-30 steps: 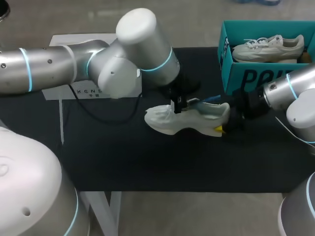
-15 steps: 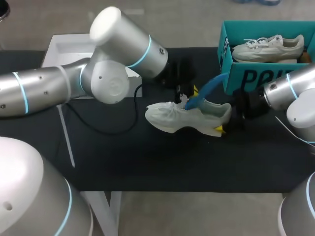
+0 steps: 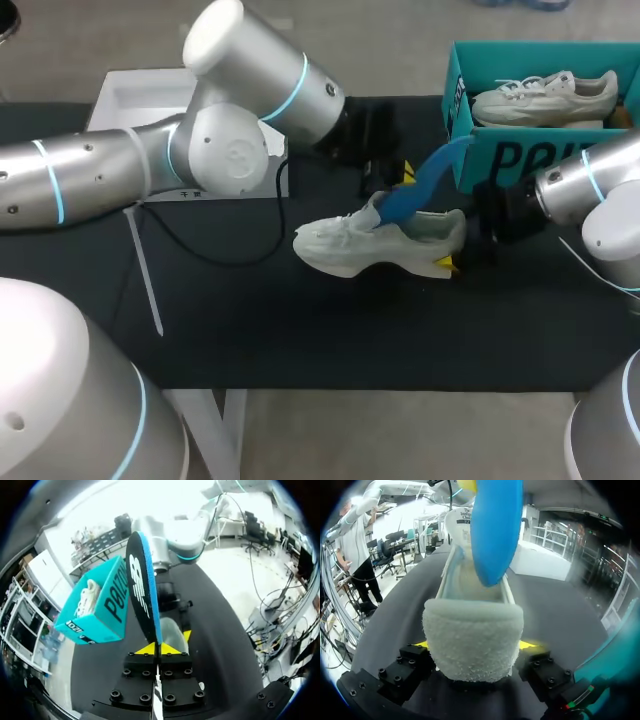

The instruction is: Take the shoe out of the shoebox, open the shoe tongue, remove and reinsert the insole, then place the shoe into the shoebox

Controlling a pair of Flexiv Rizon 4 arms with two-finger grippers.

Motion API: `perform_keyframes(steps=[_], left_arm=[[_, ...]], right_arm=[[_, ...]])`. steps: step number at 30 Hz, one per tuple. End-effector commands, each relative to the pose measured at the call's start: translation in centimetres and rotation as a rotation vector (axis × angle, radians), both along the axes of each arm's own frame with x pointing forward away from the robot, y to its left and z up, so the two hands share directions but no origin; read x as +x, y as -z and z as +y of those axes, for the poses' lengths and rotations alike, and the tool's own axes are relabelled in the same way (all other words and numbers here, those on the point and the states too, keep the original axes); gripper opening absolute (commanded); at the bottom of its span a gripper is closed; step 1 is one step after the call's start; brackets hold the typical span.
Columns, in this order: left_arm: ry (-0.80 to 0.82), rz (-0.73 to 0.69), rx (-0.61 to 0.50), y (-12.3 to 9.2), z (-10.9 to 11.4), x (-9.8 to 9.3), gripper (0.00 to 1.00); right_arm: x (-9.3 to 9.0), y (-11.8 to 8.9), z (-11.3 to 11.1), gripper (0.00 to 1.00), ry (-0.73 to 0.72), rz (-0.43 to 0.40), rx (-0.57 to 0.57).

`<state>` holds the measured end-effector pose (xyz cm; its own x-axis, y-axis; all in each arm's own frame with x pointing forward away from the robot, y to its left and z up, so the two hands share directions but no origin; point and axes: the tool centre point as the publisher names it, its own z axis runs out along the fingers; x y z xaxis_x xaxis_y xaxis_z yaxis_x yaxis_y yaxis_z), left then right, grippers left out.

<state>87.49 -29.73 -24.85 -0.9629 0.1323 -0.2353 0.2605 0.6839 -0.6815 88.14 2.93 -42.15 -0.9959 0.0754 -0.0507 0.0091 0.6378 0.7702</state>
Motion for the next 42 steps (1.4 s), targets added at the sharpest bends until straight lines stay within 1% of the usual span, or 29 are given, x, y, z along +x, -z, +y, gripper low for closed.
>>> perform_keyframes(steps=[1, 3, 7, 8, 10, 11, 26, 29, 30, 31, 33, 36, 37, 42], left_arm=[[0.099, 0.106, -0.09, -4.7, 1.0, -0.6, 0.0], [0.133, 0.164, -0.143, -6.8, 0.8, -1.4, 0.0], [0.162, 0.285, -0.205, -10.1, 1.1, -3.1, 0.0], [0.179, 0.332, -0.238, -10.9, 1.3, -3.6, 0.0], [0.198, 0.38, -0.29, -12.5, 2.0, -4.5, 0.0], [0.219, 0.418, -0.335, -13.3, 2.3, -5.2, 0.0], [0.219, 0.418, -0.335, -13.3, 2.3, -5.2, 0.0], [0.249, 0.555, -0.492, -13.7, 1.7, -7.5, 0.0], [0.248, 0.618, -0.524, -13.9, 1.6, -8.3, 0.0], [0.257, 0.641, -0.556, -14.3, 1.5, -9.3, 0.0], [0.282, 0.733, -0.604, -14.8, 1.5, -11.1, 0.0], [0.296, 0.819, -0.633, -15.6, 1.6, -13.5, 0.0], [0.292, 0.812, -0.619, -16.0, 1.6, -14.1, 0.0], [0.312, 0.888, -0.604, -18.0, 1.4, -17.5, 0.0]], right_arm=[[0.0, 0.0, 0.1, 0.0, 0.001, -0.001, -0.002], [0.0, 0.0, 0.1, 0.0, 0.001, -0.001, -0.002], [0.0, 0.0, 0.1, 0.0, 0.001, -0.001, -0.002], [0.0, 0.0, 0.1, 0.0, 0.001, -0.001, -0.002], [0.0, 0.0, 0.1, 0.0, 0.001, -0.001, -0.002], [0.0, 0.0, 0.1, 0.0, 0.001, -0.001, -0.002], [0.0, 0.0, 0.1, 0.0, 0.001, -0.001, -0.002], [0.0, 0.0, 0.1, 0.0, 0.001, -0.001, -0.002], [0.0, 0.0, 0.1, 0.0, 0.001, -0.001, -0.002], [0.0, 0.0, 0.1, 0.0, 0.001, -0.001, -0.002], [0.0, 0.0, 0.1, 0.0, 0.001, -0.001, -0.002], [0.0, 0.0, 0.1, 0.0, 0.001, -0.001, -0.002], [0.0, 0.0, 0.1, 0.0, 0.001, -0.001, -0.002], [0.0, 0.0, 0.1, 0.0, 0.001, -0.001, -0.002]])
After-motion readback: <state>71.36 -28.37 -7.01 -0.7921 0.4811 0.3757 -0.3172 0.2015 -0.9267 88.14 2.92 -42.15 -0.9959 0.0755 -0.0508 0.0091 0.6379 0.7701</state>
